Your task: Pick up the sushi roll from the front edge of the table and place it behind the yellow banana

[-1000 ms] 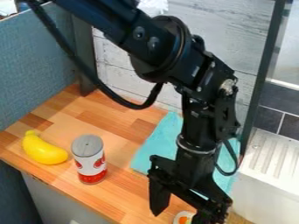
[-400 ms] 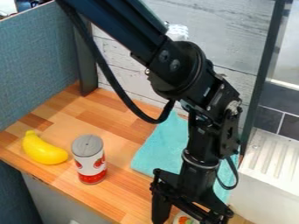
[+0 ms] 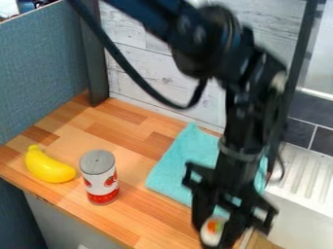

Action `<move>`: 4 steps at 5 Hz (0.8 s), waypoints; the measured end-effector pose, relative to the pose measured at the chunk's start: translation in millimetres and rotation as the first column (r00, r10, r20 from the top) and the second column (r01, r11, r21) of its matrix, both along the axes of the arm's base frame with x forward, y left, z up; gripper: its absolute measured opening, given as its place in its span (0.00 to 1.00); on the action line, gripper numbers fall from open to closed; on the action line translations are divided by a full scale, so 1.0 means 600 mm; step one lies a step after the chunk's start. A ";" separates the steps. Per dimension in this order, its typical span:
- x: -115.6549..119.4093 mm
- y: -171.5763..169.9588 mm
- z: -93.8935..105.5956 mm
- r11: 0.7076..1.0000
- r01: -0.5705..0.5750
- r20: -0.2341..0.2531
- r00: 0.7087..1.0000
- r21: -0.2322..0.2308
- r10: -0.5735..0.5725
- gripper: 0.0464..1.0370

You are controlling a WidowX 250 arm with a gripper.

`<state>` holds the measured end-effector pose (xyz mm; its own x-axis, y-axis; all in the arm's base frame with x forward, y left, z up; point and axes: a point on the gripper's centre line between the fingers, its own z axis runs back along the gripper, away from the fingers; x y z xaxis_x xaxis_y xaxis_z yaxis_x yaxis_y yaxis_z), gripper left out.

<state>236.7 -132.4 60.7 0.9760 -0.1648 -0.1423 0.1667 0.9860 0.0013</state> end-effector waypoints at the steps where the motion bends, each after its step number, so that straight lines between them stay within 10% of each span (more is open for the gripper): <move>1: 0.021 0.021 0.071 0.999 -0.047 0.076 0.996 -0.026 0.049 0.44; 4: 0.059 0.238 0.133 0.924 -0.382 0.140 0.915 -0.003 0.378 0.44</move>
